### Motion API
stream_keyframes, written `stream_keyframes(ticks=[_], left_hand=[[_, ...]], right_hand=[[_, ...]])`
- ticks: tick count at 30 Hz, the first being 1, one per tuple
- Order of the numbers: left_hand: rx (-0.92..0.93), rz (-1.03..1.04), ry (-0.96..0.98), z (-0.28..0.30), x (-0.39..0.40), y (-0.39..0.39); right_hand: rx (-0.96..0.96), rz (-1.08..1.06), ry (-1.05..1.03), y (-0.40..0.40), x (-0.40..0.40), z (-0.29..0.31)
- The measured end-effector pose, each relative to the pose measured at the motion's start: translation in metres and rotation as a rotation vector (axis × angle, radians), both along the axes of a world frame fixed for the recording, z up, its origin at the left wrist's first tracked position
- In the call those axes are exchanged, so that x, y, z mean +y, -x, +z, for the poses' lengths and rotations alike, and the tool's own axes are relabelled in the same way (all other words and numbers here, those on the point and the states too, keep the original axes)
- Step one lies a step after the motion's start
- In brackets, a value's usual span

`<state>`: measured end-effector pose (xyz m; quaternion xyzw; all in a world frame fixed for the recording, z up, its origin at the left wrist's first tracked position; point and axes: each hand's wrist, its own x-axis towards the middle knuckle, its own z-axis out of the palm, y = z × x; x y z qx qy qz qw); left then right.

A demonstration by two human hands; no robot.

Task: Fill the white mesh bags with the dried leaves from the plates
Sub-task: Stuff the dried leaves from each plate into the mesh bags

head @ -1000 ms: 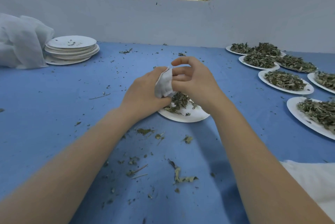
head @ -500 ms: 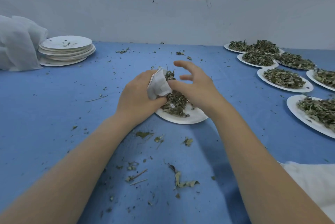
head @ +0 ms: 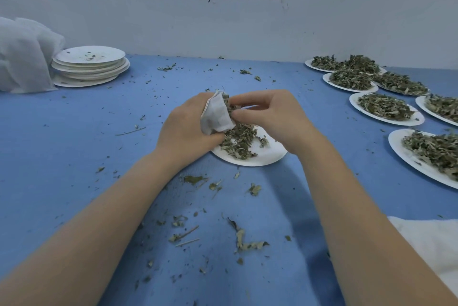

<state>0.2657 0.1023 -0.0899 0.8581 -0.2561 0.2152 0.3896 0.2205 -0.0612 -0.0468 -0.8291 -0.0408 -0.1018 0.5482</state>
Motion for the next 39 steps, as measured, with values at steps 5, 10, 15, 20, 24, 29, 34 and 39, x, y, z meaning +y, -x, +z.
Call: stream_keyframes(ticks=[5, 10, 15, 20, 24, 29, 34, 39], left_hand=[[-0.033, 0.017, -0.020, -0.003, -0.001, -0.003], [-0.076, 0.032, -0.046, -0.003, -0.001, -0.004], [-0.010, -0.034, 0.009, -0.005, 0.002, -0.002], [0.006, 0.008, 0.003, -0.003, 0.001, -0.004], [0.018, 0.021, -0.007, -0.001, -0.001, -0.002], [0.050, -0.018, 0.044, 0.004, -0.003, 0.004], [0.003, -0.022, -0.027, 0.005, 0.001, 0.002], [0.018, 0.116, 0.025, 0.004, 0.011, -0.006]], right_hand=[[-0.129, 0.031, 0.271, 0.001, 0.010, 0.005], [-0.190, 0.022, 0.499, 0.000, 0.021, 0.009], [-0.050, 0.205, 0.423, 0.005, 0.020, 0.014], [-0.149, 0.059, 0.473, 0.002, 0.020, 0.018], [-0.260, -0.048, 0.686, 0.002, 0.027, 0.020], [-0.145, 0.008, 0.837, -0.003, 0.036, 0.011], [-0.045, 0.200, 0.536, 0.003, 0.022, 0.013], [-0.189, -0.008, 0.332, 0.002, 0.004, 0.009]])
